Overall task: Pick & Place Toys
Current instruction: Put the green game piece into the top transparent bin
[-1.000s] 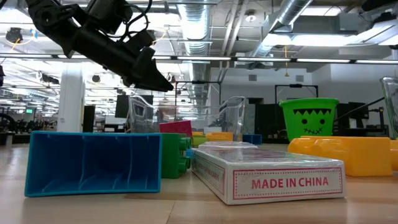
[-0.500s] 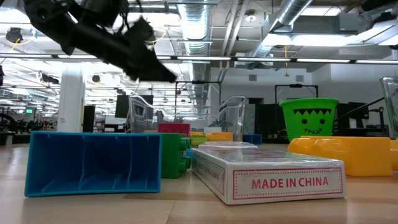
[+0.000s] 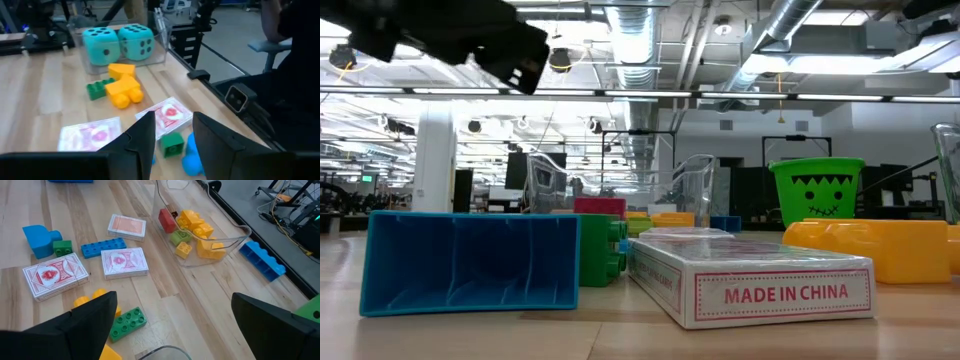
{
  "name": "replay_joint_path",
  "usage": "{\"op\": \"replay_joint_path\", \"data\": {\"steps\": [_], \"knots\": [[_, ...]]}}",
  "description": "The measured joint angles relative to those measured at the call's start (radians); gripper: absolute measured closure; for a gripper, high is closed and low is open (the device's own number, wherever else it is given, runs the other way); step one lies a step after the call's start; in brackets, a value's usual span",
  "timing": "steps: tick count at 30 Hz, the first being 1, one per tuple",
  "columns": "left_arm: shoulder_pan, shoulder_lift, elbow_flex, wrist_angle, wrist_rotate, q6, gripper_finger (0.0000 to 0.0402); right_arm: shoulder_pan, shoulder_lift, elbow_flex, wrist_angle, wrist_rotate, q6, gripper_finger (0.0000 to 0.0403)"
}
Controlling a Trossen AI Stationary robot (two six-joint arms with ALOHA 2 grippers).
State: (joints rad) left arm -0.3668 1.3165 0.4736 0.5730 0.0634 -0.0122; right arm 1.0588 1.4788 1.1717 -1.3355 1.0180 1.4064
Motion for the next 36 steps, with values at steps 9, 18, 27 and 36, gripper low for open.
{"op": "replay_joint_path", "data": {"steps": [9,18,27,36], "knots": [[-0.064,0.155,0.001,0.215,-0.082,0.000,0.0255,0.000,0.000,0.000,0.006,0.000,-0.001,0.0019],[-0.063,0.210,0.001,0.239,-0.083,-0.022,0.0237,0.001,0.000,0.000,0.009,-0.003,-0.004,0.0019],[-0.063,0.211,0.021,0.235,-0.145,-0.072,0.0234,0.001,0.000,0.000,0.009,-0.004,-0.004,0.0019],[-0.073,0.303,0.153,-0.006,-0.093,-0.071,0.0208,0.001,0.000,0.000,0.009,-0.004,-0.004,0.0019]]}}
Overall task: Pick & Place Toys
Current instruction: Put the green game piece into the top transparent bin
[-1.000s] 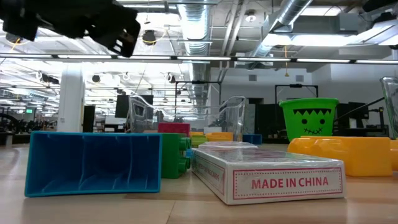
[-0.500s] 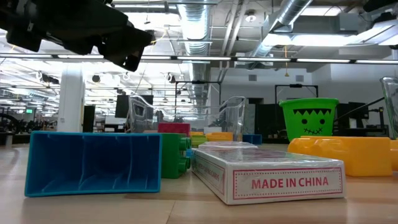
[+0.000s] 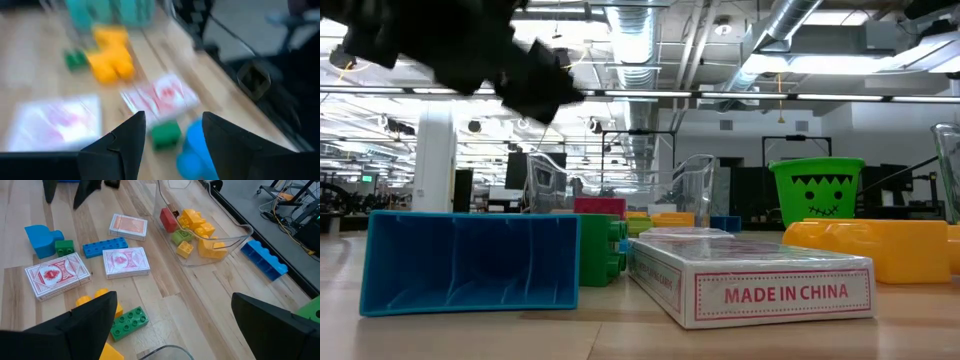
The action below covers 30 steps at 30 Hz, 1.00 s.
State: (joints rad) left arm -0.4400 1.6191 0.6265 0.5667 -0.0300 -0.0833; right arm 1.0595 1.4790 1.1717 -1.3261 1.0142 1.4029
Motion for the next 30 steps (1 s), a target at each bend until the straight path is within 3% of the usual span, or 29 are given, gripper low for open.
{"op": "replay_joint_path", "data": {"steps": [6,17,30], "knots": [[0.004,0.066,0.002,-0.046,0.063,-0.048,0.0211,0.000,0.000,0.000,0.003,-0.002,0.000,0.0019],[-0.024,0.111,0.003,-0.121,-0.004,-0.152,0.0211,0.000,0.000,0.000,0.007,-0.004,0.000,0.0019],[-0.108,0.235,0.004,0.110,-0.122,-0.213,0.0211,0.000,0.000,0.000,0.011,-0.003,0.000,0.0019]]}}
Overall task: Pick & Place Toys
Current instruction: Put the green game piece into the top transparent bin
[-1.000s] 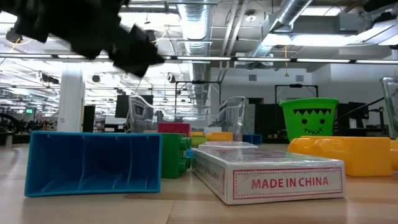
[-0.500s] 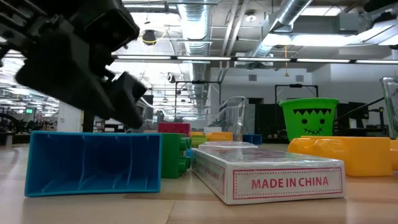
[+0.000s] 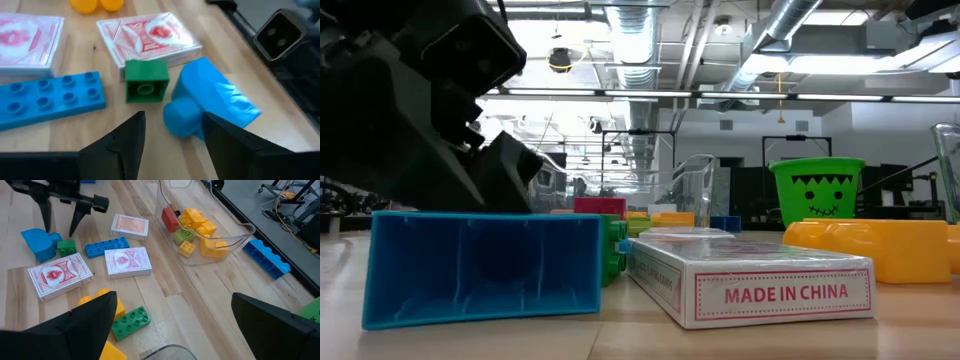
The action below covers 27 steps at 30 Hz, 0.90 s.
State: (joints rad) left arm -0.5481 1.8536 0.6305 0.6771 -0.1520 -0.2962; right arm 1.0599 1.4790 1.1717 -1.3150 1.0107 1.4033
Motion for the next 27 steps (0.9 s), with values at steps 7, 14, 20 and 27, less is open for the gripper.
{"op": "replay_joint_path", "data": {"steps": [7,14,20,27], "knots": [[-0.003,0.095,0.077,-0.005,0.027,0.025,0.0211,0.000,0.000,0.000,0.062,-0.001,-0.063,0.0019],[-0.006,0.136,0.113,0.008,0.055,0.055,0.0211,0.000,0.000,0.000,0.089,-0.016,-0.103,0.0019],[-0.009,0.132,0.112,0.011,0.136,0.026,0.0211,0.000,0.000,0.000,0.089,-0.016,-0.103,0.0019],[-0.015,0.129,0.112,0.009,0.203,0.008,0.0211,0.000,0.000,0.000,0.089,-0.016,-0.105,0.0019]]}}
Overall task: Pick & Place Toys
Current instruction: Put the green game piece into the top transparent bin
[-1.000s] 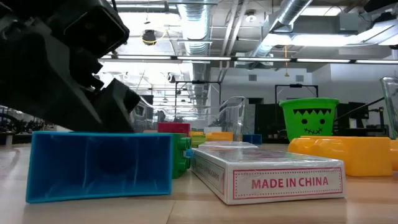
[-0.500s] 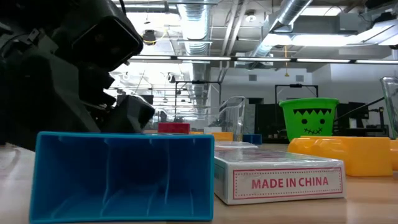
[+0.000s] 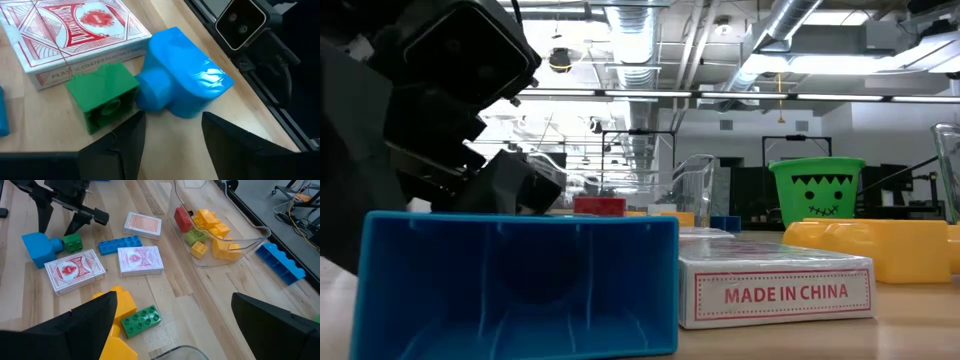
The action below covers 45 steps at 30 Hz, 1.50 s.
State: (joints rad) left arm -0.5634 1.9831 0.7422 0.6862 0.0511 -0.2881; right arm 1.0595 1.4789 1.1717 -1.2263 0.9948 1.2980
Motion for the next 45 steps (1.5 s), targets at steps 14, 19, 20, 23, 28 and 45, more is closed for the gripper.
{"op": "replay_joint_path", "data": {"steps": [14,19,20,23,28,45], "knots": [[0.018,-0.150,-0.005,-0.155,-0.156,0.194,0.0211,0.000,0.000,0.000,0.000,-0.009,0.000,0.0019],[0.034,-0.167,-0.004,-0.128,-0.193,0.229,0.0211,0.000,0.000,0.000,0.000,-0.014,0.000,0.0019],[0.039,-0.165,-0.004,-0.115,-0.195,0.230,0.0211,0.000,0.000,0.000,0.000,-0.018,0.000,0.0019],[0.052,-0.141,-0.004,-0.088,-0.200,0.234,0.0209,0.000,0.000,0.000,0.000,-0.024,0.000,0.0019],[0.054,-0.108,-0.003,-0.033,-0.190,0.255,0.0198,0.000,0.000,0.000,0.000,-0.026,0.002,0.0019],[0.054,-0.015,-0.001,0.009,-0.159,0.201,0.0172,0.000,0.000,0.000,0.005,-0.026,0.002,0.0019]]}}
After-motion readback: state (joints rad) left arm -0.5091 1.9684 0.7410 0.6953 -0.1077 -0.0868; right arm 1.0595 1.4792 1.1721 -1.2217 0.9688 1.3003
